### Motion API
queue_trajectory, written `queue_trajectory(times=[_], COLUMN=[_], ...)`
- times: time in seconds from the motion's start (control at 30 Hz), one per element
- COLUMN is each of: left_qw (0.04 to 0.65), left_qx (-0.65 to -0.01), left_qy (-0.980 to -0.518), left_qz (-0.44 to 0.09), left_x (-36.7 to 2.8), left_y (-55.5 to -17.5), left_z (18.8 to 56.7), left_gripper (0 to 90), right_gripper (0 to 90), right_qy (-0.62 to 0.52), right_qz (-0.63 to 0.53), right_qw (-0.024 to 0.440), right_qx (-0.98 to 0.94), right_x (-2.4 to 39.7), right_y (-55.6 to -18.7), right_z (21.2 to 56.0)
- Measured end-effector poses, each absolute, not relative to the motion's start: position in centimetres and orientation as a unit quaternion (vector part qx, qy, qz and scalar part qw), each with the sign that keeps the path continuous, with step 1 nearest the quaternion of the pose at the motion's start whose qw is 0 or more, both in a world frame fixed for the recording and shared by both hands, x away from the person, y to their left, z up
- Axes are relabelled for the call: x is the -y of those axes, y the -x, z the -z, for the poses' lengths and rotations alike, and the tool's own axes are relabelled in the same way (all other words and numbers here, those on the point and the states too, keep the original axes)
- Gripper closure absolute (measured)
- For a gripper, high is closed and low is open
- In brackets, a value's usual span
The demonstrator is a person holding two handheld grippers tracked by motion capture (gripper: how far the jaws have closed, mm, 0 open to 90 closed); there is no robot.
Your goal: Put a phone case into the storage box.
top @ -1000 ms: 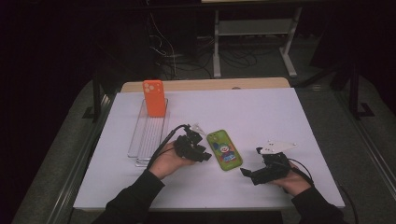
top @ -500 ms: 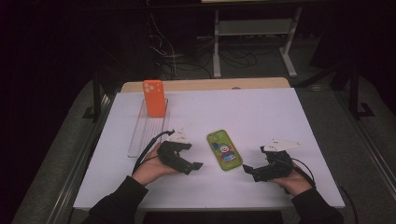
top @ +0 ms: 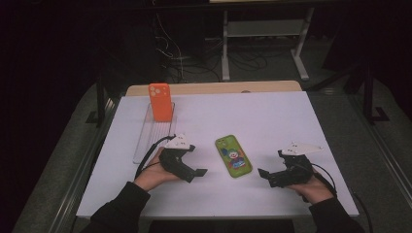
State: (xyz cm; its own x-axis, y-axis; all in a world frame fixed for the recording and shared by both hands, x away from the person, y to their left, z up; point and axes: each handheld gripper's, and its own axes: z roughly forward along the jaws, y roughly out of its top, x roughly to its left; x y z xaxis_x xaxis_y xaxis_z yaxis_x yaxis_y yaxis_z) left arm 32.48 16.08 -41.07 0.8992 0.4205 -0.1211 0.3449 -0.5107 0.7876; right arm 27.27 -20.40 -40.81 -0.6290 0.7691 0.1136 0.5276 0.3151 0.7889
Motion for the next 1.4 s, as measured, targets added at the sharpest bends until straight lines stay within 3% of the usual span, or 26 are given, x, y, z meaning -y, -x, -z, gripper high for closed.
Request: queue_trajectory(times=[0.67,1.4], left_qw=[0.446,0.447], left_qx=[-0.23,-0.237], left_qy=[-0.864,-0.862], left_qz=[-0.041,-0.038], left_x=[-16.3,-16.2], left_y=[-32.8,-32.6], left_z=[40.9,40.9], left_gripper=[0.4,0.4], right_gripper=[0.1,0.1], right_qy=[-0.422,-0.44], right_qz=[-0.41,-0.335], right_qw=[0.139,0.134], right_qx=[-0.797,-0.822], right_x=[16.4,10.4], right_y=[-30.4,-33.1], right_z=[38.1,41.0])
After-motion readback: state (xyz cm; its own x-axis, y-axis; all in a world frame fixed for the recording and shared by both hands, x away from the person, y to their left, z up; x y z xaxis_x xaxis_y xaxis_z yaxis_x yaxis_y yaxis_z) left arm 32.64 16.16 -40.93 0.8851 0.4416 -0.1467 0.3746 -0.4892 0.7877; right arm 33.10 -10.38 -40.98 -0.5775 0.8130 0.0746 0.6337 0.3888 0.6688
